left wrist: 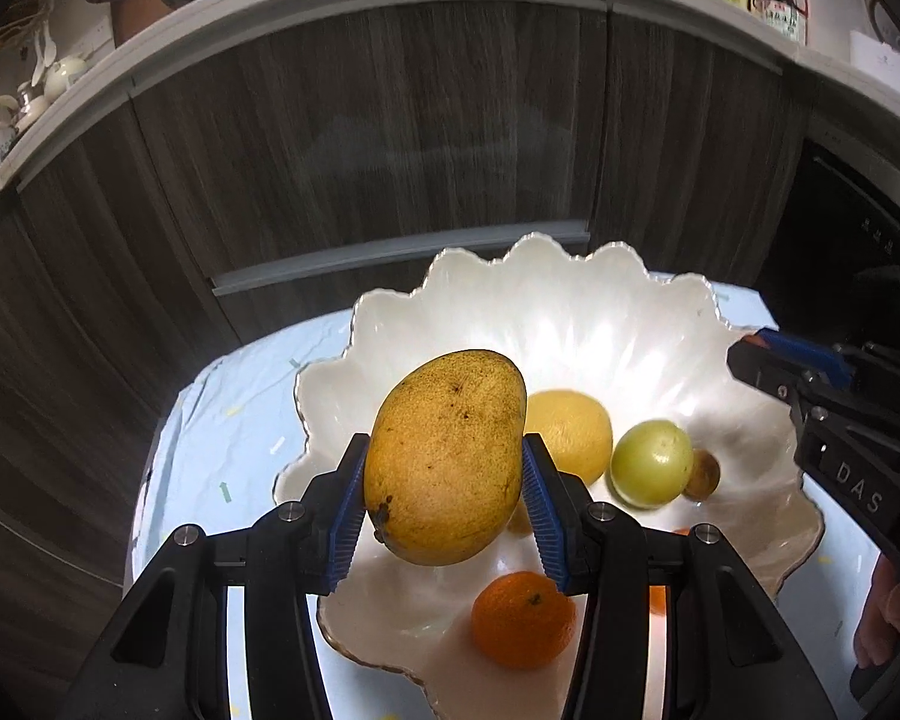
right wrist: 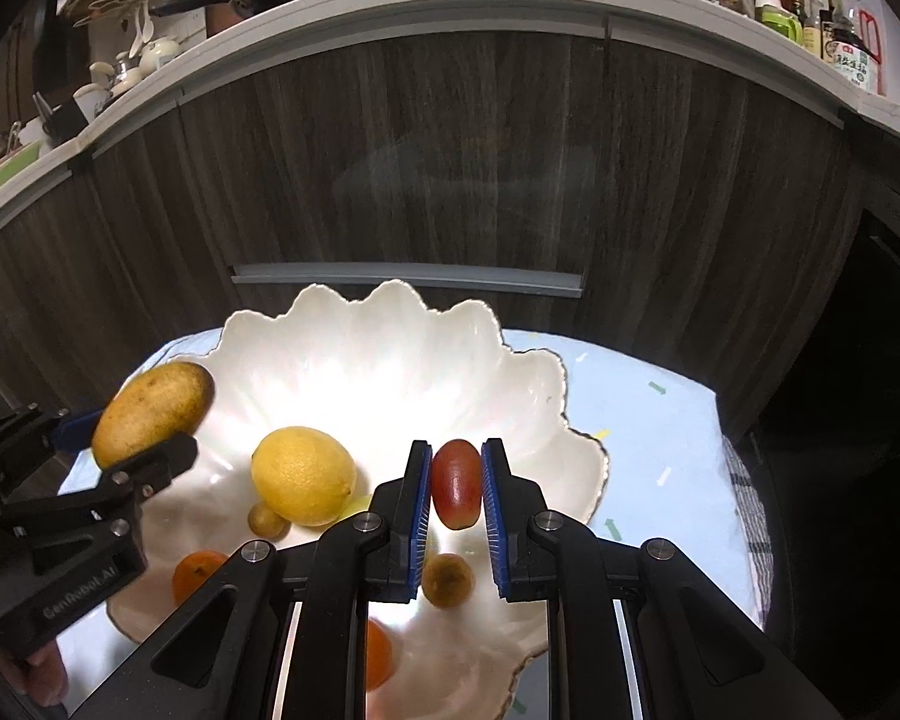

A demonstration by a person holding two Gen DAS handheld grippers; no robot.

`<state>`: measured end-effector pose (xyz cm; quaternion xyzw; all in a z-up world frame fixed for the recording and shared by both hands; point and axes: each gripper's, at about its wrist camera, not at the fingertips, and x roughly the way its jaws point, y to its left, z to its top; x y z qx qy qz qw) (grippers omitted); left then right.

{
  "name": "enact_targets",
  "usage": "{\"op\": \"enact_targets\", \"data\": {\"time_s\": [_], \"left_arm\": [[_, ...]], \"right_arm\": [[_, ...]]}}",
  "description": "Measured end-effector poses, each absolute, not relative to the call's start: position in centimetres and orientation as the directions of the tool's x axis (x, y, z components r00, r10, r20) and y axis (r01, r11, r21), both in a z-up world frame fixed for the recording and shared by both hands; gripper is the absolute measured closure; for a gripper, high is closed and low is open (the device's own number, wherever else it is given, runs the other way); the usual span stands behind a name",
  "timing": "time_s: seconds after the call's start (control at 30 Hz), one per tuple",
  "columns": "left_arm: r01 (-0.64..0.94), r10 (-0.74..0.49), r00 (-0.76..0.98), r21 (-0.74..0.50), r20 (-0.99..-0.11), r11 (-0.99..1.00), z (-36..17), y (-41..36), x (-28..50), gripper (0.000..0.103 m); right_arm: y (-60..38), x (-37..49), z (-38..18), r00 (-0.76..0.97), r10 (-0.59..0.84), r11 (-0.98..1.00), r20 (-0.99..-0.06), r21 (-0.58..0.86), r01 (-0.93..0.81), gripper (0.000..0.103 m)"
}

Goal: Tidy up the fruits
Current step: 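Open both grippers to drop the mango and red date into the bowl, then withdraw both open tools from the bowl toward the remaining date and blueberry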

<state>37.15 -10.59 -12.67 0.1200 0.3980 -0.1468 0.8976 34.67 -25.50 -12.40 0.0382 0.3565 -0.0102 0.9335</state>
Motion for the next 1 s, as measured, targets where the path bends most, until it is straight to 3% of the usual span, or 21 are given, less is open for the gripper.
{"op": "enact_targets", "data": {"time_s": [0.1, 0.13, 0.2, 0.23, 0.43, 0.53, 1.0], "left_arm": [[0.363, -0.161, 0.620, 0.098, -0.768, 0.927, -13.3, -10.6, 37.2, 0.054], [0.363, -0.160, 0.615, 0.097, -0.772, 0.927, -13.5, -10.5, 37.1, 0.053], [0.359, -0.160, 0.626, 0.100, -0.764, 0.928, -13.4, -10.5, 36.8, 0.035], [0.354, -0.162, 0.640, 0.101, -0.752, 0.930, -13.2, -10.4, 36.5, 0.032], [0.351, -0.149, 0.656, 0.125, -0.740, 0.928, -12.7, -10.4, 36.2, 0.029], [0.330, -0.137, 0.669, 0.127, -0.731, 0.935, -12.2, -10.0, 35.8, 0.017], [0.314, -0.131, 0.698, 0.137, -0.704, 0.939, -9.6, -9.3, 33.1, 0.014]], "right_arm": [[-25.2, 34.7, -12.5, 0.740, 0.002, 0.998, -0.672, 0.047, 0.040, 0.084], [-25.1, 34.7, -12.5, 0.738, 0.000, 0.998, -0.674, 0.043, 0.040, 0.079], [-25.1, 34.6, -12.5, 0.740, -0.008, 0.998, -0.673, 0.040, 0.047, 0.064], [-25.2, 34.4, -12.5, 0.742, -0.015, 0.998, -0.670, 0.038, 0.054, 0.059], [-25.3, 33.8, -12.2, 0.747, -0.021, 0.997, -0.664, 0.045, 0.068, 0.043], [-25.3, 33.3, -12.0, 0.755, -0.036, 0.996, -0.655, 0.038, 0.080, 0.029], [-25.2, 30.5, -9.6, 0.773, -0.046, 0.994, -0.633, 0.045, 0.097, 0.027]]}}
